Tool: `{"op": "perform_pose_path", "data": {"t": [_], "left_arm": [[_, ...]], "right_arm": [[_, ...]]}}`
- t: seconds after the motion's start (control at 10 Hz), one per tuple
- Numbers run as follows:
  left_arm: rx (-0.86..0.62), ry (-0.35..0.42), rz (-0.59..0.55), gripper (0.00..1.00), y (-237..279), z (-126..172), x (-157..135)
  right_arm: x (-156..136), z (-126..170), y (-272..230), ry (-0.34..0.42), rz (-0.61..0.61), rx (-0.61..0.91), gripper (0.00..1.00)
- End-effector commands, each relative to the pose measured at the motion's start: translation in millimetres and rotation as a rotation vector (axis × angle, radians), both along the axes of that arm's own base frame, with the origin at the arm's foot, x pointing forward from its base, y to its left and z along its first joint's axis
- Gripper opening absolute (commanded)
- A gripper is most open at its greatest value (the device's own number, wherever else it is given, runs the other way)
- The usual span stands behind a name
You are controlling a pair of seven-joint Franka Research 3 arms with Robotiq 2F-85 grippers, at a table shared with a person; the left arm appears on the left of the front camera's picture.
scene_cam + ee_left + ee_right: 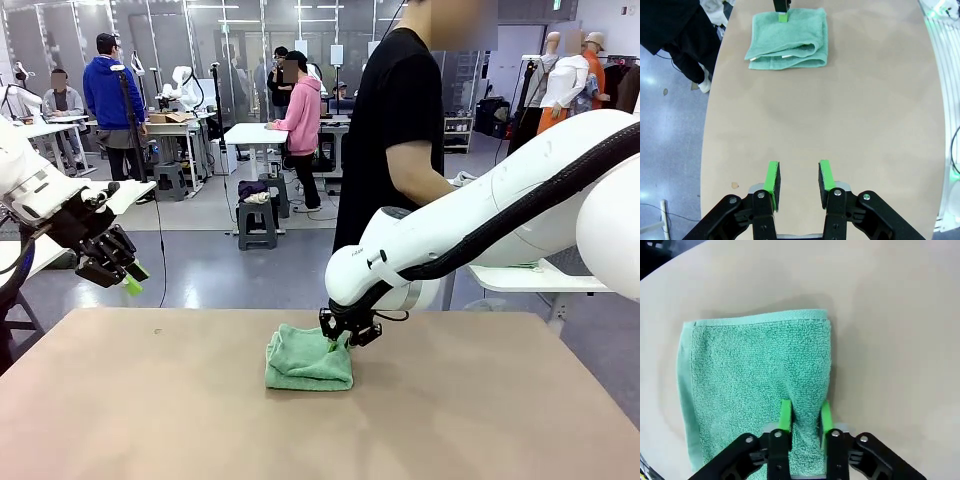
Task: Fold the towels and place them in the basket.
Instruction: Place the folded Towel with hook on the right side of the table.
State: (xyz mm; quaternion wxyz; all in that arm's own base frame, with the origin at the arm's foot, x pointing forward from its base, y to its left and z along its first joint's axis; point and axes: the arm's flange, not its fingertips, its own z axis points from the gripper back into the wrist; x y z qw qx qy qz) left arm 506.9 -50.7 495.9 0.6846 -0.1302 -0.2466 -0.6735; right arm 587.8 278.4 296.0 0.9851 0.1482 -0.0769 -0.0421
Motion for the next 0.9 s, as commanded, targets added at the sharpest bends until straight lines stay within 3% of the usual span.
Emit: {"op": "perform_pose_path", "data": {"t": [0.0,0.2,0.3,0.8], "left_arm": [[-0.001,-0.004,0.001,0.42,0.3,1.7,0.4],[-0.001,-0.004,0.001,0.42,0.3,1.7,0.4],[-0.001,-0.004,0.001,0.42,0.3,1.7,0.4],[-0.001,-0.004,0.001,0.42,0.3,1.7,0.4]], "right_arm": [[3.0,1.7,-3.2,0.019,0.022,-0.019,0.0],[5.0,2.0,-4.1,0.026,0.028,-0.023,0.04],[7.2,2.3,-4.9,0.016,0.051,-0.05,0.0],[1.5,1.8,-1.0,0.02,0.006,-0.008,0.0]]}}
